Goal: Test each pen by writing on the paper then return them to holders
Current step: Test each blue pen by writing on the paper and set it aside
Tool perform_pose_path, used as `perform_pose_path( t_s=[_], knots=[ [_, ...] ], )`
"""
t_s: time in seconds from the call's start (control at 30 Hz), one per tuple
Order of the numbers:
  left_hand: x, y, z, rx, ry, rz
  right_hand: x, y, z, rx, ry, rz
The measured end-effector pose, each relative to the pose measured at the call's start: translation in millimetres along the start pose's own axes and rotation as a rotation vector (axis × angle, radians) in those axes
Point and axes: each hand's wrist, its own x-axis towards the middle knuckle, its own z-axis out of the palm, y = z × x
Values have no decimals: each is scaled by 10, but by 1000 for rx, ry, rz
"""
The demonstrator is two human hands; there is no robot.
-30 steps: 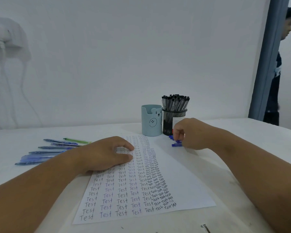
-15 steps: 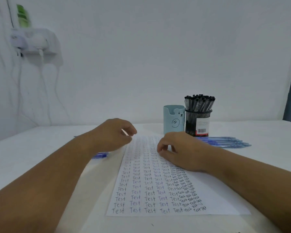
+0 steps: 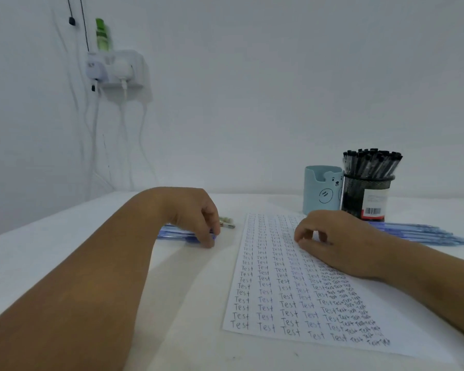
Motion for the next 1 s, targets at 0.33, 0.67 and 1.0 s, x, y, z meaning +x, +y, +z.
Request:
perform_pose_path(
  t_s=[0.33,0.67,1.0],
  knots=[
    [-7,16,12,33,26,7,-6,-13,-6,2,-5,-4],
    [-97,263,-20,-91,52,134,-24,-41,-25,34,-19,19],
    [-47,691,56,-1299,543,400,-24,-36,-15,52,-18,34]
  ],
)
